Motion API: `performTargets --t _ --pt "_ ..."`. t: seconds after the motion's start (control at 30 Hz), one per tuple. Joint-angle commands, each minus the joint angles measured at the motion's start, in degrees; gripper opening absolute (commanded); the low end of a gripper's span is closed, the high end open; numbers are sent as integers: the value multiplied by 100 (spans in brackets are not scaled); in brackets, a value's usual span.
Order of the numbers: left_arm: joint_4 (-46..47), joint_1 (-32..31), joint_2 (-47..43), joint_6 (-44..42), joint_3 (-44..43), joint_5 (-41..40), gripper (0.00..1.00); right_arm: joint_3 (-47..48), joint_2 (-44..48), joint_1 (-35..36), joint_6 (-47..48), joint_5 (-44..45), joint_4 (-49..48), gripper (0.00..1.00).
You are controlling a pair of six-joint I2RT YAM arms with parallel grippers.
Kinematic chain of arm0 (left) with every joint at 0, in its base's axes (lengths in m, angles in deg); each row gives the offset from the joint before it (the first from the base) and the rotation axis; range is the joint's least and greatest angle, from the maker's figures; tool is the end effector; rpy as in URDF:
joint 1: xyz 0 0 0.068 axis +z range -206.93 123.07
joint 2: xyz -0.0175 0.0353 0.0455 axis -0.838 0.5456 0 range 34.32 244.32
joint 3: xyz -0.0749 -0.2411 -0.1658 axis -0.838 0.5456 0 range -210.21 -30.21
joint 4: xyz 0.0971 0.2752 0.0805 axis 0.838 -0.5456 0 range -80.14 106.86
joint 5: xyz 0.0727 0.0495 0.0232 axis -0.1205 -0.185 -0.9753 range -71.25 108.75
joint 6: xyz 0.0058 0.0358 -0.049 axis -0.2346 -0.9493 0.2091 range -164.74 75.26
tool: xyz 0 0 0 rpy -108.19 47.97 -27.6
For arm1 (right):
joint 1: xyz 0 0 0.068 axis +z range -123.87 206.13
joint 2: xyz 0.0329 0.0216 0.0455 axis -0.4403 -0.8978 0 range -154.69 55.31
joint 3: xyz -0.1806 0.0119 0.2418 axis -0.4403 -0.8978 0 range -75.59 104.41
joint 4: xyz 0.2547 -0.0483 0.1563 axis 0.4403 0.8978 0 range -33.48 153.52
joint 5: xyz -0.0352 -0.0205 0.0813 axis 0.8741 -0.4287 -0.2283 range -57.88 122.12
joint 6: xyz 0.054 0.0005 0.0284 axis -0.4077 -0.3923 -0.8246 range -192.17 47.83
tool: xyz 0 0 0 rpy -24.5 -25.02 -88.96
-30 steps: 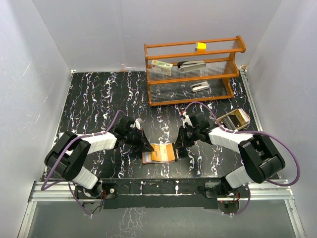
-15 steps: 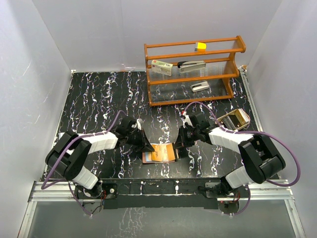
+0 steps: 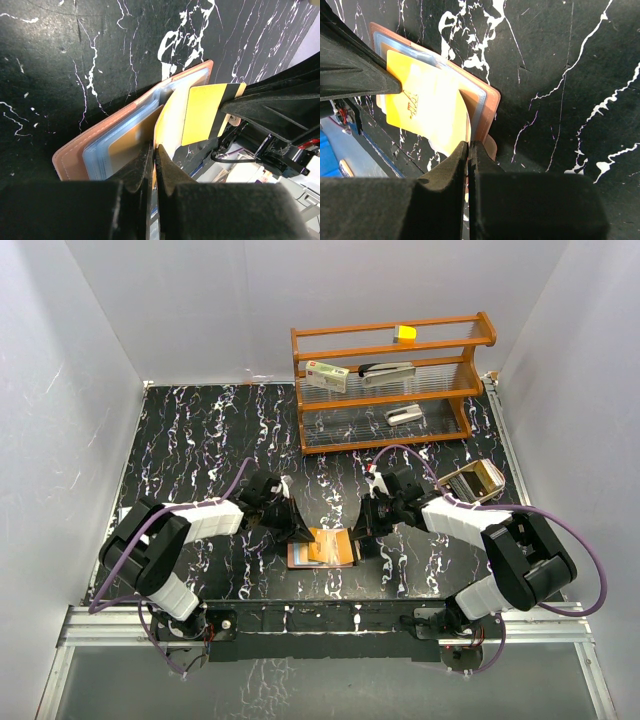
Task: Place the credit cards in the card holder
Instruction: Insert the credit card into the card holder.
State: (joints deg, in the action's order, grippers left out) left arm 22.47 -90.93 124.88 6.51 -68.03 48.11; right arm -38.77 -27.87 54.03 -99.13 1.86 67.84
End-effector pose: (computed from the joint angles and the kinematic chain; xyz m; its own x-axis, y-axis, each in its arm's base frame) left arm 0.2552 -0.1990 0.1308 -0.9761 -0.1615 -0.1456 0.0043 0.6551 -0.7555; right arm 0.2441 0.1552 0.1422 -0.9568 -0.0636 -0.2835 -0.2340 0.7473 0.6220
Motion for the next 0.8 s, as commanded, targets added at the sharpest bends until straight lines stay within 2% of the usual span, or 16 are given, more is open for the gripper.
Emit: performTargets --t 0.0,0.43,0.5,0.63,0.77 --pt "-67 -20 -42 72 0 -247 0 -134 146 21 117 247 -110 0" --pt "632 -247 21 579 438 -313 0 -258 305 22 -143 255 -355 0" --pt "344 -248 -70 451 309 -465 8 -223 374 22 -157 250 -307 0" --pt "-511 -248 -383 56 -88 -979 33 18 706 22 -165 184 25 0" --pt "-1135 -248 -521 -192 -419 -1298 45 287 1013 14 -77 287 419 0"
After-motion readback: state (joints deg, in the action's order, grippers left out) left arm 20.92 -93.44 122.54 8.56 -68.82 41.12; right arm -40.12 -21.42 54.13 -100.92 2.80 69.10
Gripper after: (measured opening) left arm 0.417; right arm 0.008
